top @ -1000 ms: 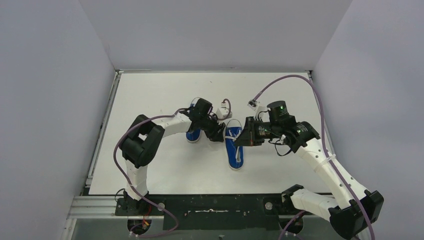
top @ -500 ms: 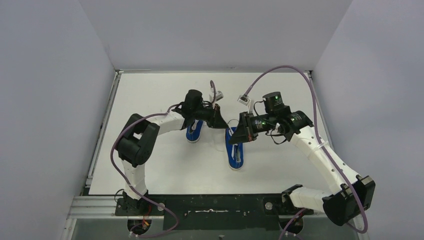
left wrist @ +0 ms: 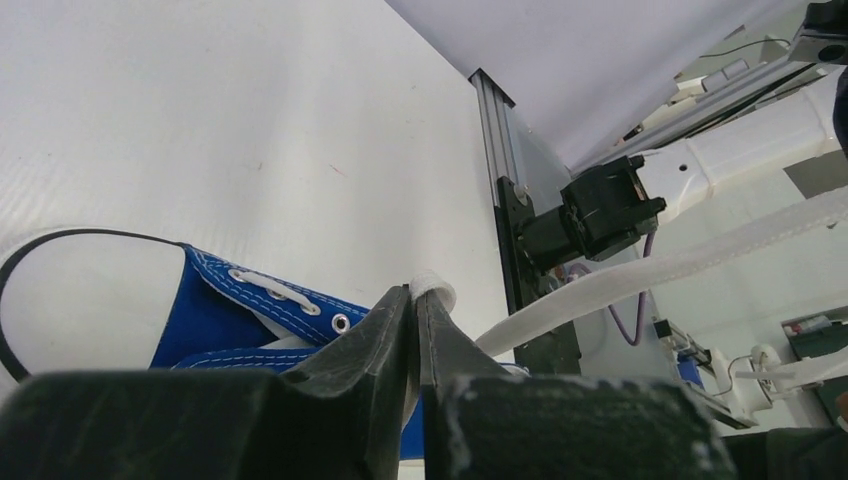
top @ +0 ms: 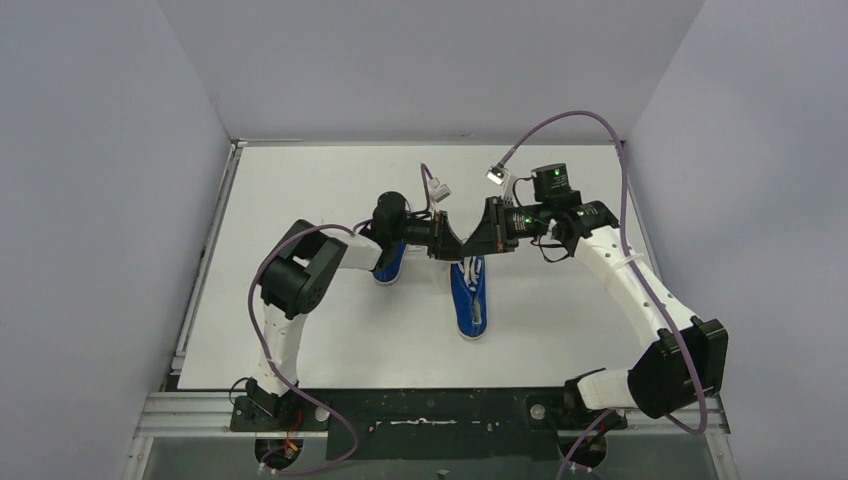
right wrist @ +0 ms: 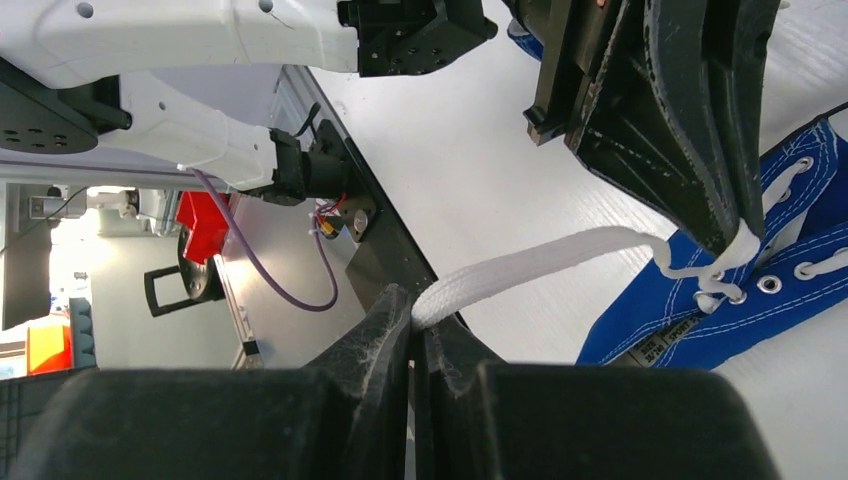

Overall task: Tie the shoes
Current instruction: Cross the shoelace with the shoelace.

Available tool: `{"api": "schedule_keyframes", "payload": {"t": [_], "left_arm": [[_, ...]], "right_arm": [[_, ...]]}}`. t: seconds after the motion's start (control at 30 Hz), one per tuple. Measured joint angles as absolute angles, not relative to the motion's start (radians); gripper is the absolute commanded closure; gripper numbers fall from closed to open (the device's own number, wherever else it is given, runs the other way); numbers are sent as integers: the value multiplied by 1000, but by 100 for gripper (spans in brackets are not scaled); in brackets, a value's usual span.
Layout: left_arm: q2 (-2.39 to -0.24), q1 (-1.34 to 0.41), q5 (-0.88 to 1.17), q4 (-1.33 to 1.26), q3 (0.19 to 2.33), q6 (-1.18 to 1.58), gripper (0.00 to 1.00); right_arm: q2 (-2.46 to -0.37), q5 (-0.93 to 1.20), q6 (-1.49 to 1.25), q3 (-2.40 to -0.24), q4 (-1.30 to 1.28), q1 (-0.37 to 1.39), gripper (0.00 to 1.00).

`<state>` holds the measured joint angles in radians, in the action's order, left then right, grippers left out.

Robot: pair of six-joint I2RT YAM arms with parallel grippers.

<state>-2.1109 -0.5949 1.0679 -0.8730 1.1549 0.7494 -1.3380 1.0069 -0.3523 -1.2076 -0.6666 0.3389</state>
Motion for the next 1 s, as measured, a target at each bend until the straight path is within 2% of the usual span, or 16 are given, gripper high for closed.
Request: {"api": "schedule_keyframes", "payload": {"t": [0.13, 0.4, 0.5, 0.73, 0.87, 1.0], "left_arm": [[-2143, -598, 1079, -971, 1140, 817, 88], [-2143, -600, 1084, -1089, 1088, 868, 89], [-2143, -598, 1083, -1111, 1085, 881, 86], [-2143, -596, 1083, -1172, 1077, 913, 66], [-2143, -598, 1086, -1217, 1071, 939, 62], [-2143, -608, 1084, -1227, 1071, 941, 62]], "right_arm": [[-1372, 1005, -361, -1213, -646, 327, 100], [-1374, 976, -374, -1251, -646, 236, 100], [-1373, 976, -370, -1253, -653, 235, 100], [-1373, 976, -375, -1253, -648, 235, 100], [-1381, 977, -380, -1255, -631, 235, 100], [-1412, 978, -381, -1262, -627, 235, 100]]}}
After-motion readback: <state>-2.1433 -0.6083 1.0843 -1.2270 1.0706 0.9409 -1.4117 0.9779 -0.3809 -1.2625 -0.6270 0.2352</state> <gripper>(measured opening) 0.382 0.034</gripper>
